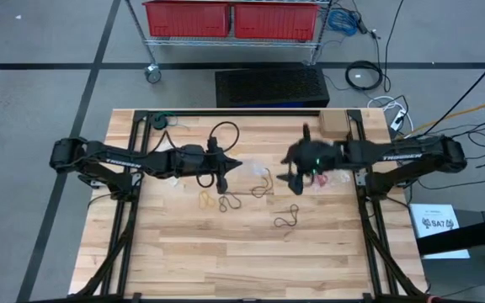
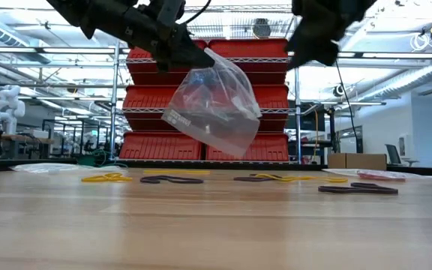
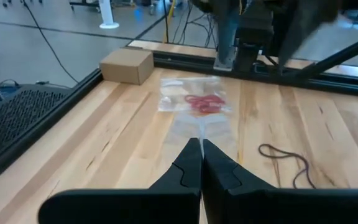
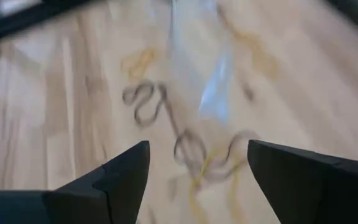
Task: Sort rubber bands
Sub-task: Put the bottom purple rubber band into the zip bag
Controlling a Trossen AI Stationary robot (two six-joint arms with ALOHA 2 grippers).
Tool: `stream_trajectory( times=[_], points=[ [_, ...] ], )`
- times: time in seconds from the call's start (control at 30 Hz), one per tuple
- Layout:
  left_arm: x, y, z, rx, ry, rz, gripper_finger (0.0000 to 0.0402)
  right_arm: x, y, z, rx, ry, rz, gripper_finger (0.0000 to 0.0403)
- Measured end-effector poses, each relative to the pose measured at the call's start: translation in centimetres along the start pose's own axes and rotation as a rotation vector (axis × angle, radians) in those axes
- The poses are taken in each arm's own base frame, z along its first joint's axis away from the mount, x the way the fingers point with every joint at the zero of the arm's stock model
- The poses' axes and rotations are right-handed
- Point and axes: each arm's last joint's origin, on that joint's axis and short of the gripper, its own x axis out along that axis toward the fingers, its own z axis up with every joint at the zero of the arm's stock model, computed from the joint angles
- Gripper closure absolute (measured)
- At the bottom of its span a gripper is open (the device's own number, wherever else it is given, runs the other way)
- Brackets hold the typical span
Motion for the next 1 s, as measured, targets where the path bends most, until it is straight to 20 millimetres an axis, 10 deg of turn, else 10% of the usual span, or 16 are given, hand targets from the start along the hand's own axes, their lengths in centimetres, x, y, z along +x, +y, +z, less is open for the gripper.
stream_trajectory(
  times=[0.47, 1.0],
  points=[
    [-0.2, -0.6, -0.2, 0.039, 0.03, -0.137, 0.0402, 5.2, 9.7, -10.1, 0.293, 0.244, -0.182, 0.014],
    [-0.3, -1.2, -0.6, 0.059, 0.069, -0.264, 0.0402, 10.3, 10.0, -15.7, 0.402, 0.336, -0.453, 0.0101]
  ],
)
